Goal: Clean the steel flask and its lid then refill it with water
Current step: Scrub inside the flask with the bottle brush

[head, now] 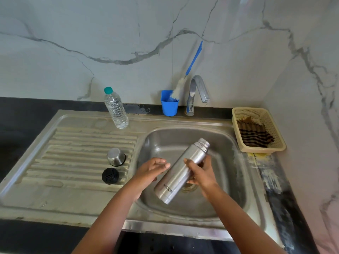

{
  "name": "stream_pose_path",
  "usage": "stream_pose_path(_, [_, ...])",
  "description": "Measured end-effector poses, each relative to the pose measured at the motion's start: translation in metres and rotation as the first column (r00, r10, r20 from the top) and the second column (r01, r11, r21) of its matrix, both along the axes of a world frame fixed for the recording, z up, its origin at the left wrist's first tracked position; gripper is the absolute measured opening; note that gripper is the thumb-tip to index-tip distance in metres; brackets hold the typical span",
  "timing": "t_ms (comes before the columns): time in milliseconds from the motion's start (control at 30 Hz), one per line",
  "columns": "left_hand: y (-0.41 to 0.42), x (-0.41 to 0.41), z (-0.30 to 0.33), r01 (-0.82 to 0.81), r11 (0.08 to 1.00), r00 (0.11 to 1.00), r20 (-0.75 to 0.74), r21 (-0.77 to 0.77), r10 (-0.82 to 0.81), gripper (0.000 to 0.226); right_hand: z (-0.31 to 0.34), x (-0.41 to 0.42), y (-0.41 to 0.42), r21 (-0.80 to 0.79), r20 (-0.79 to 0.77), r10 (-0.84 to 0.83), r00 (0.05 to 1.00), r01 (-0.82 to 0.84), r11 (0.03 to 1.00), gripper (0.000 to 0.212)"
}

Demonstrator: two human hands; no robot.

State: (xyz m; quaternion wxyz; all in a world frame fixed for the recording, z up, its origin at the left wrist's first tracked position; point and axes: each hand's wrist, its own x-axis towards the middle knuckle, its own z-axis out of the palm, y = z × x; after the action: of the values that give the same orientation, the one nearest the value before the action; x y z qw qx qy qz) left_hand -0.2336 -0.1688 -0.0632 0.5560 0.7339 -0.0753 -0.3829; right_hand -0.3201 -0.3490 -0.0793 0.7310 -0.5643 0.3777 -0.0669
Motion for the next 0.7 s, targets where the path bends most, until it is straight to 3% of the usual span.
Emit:
stream_pose_path(33, [0.001, 0.002, 0.000, 0.040, 0.999, 0.998, 0.046, -0.007, -0.040, 0.061, 0.003, 0.002, -0.001, -0.159, -0.002, 0.071, 0.997, -0.070, 0.985, 0.057])
stream_pose_path(100, [0.001, 0.003, 0.000, 0.125, 0.992, 0.983, 0.137, 0.014, -0.126, 0.071, 0.012, 0.007, -0.003, -0.447, -0.058, 0.232, 0.971, -0.233, 0.864, 0.067])
stream_pose_path(200, [-0.006, 0.004, -0.003, 0.138, 0.990, 0.958, 0.255, -0.017, -0.129, 0.077, 0.030, 0.021, 0.003, -0.644, -0.136, 0.373, 0.918, -0.368, 0.671, 0.069])
stream_pose_path(367, [-0.007, 0.014, -0.009, -0.034, 0.991, 0.955, 0.288, -0.127, 0.070, 0.073, 0.055, 0.043, 0.017, -0.707, -0.252, 0.503, 0.827, -0.512, 0.488, 0.078])
stream_pose_path(433, [-0.003, 0.020, -0.009, -0.065, 0.986, 0.955, 0.279, -0.152, 0.105, 0.076, 0.069, 0.053, 0.015, -0.649, -0.287, 0.630, 0.722, -0.630, 0.426, 0.078])
stream_pose_path(500, [0.002, 0.023, -0.011, -0.098, 0.980, 0.960, 0.243, -0.173, 0.138, 0.079, 0.092, 0.069, 0.006, -0.577, -0.344, 0.725, 0.596, -0.744, 0.338, 0.065])
stream_pose_path(567, [0.008, 0.026, -0.014, -0.121, 0.979, 0.966, 0.209, -0.167, 0.155, 0.082, 0.119, 0.094, -0.012, -0.639, -0.385, 0.696, 0.606, -0.719, 0.272, 0.053])
stream_pose_path(633, [0.013, 0.029, -0.016, -0.136, 0.975, 0.972, 0.168, -0.175, 0.166, 0.083, 0.142, 0.131, -0.034, -0.807, -0.415, 0.547, 0.727, -0.572, 0.146, 0.045])
stream_pose_path(700, [0.017, 0.028, -0.018, -0.158, 0.969, 0.973, 0.136, -0.191, 0.185, 0.078, 0.159, 0.171, -0.054, -0.854, -0.520, 0.340, 0.784, -0.487, -0.184, 0.036])
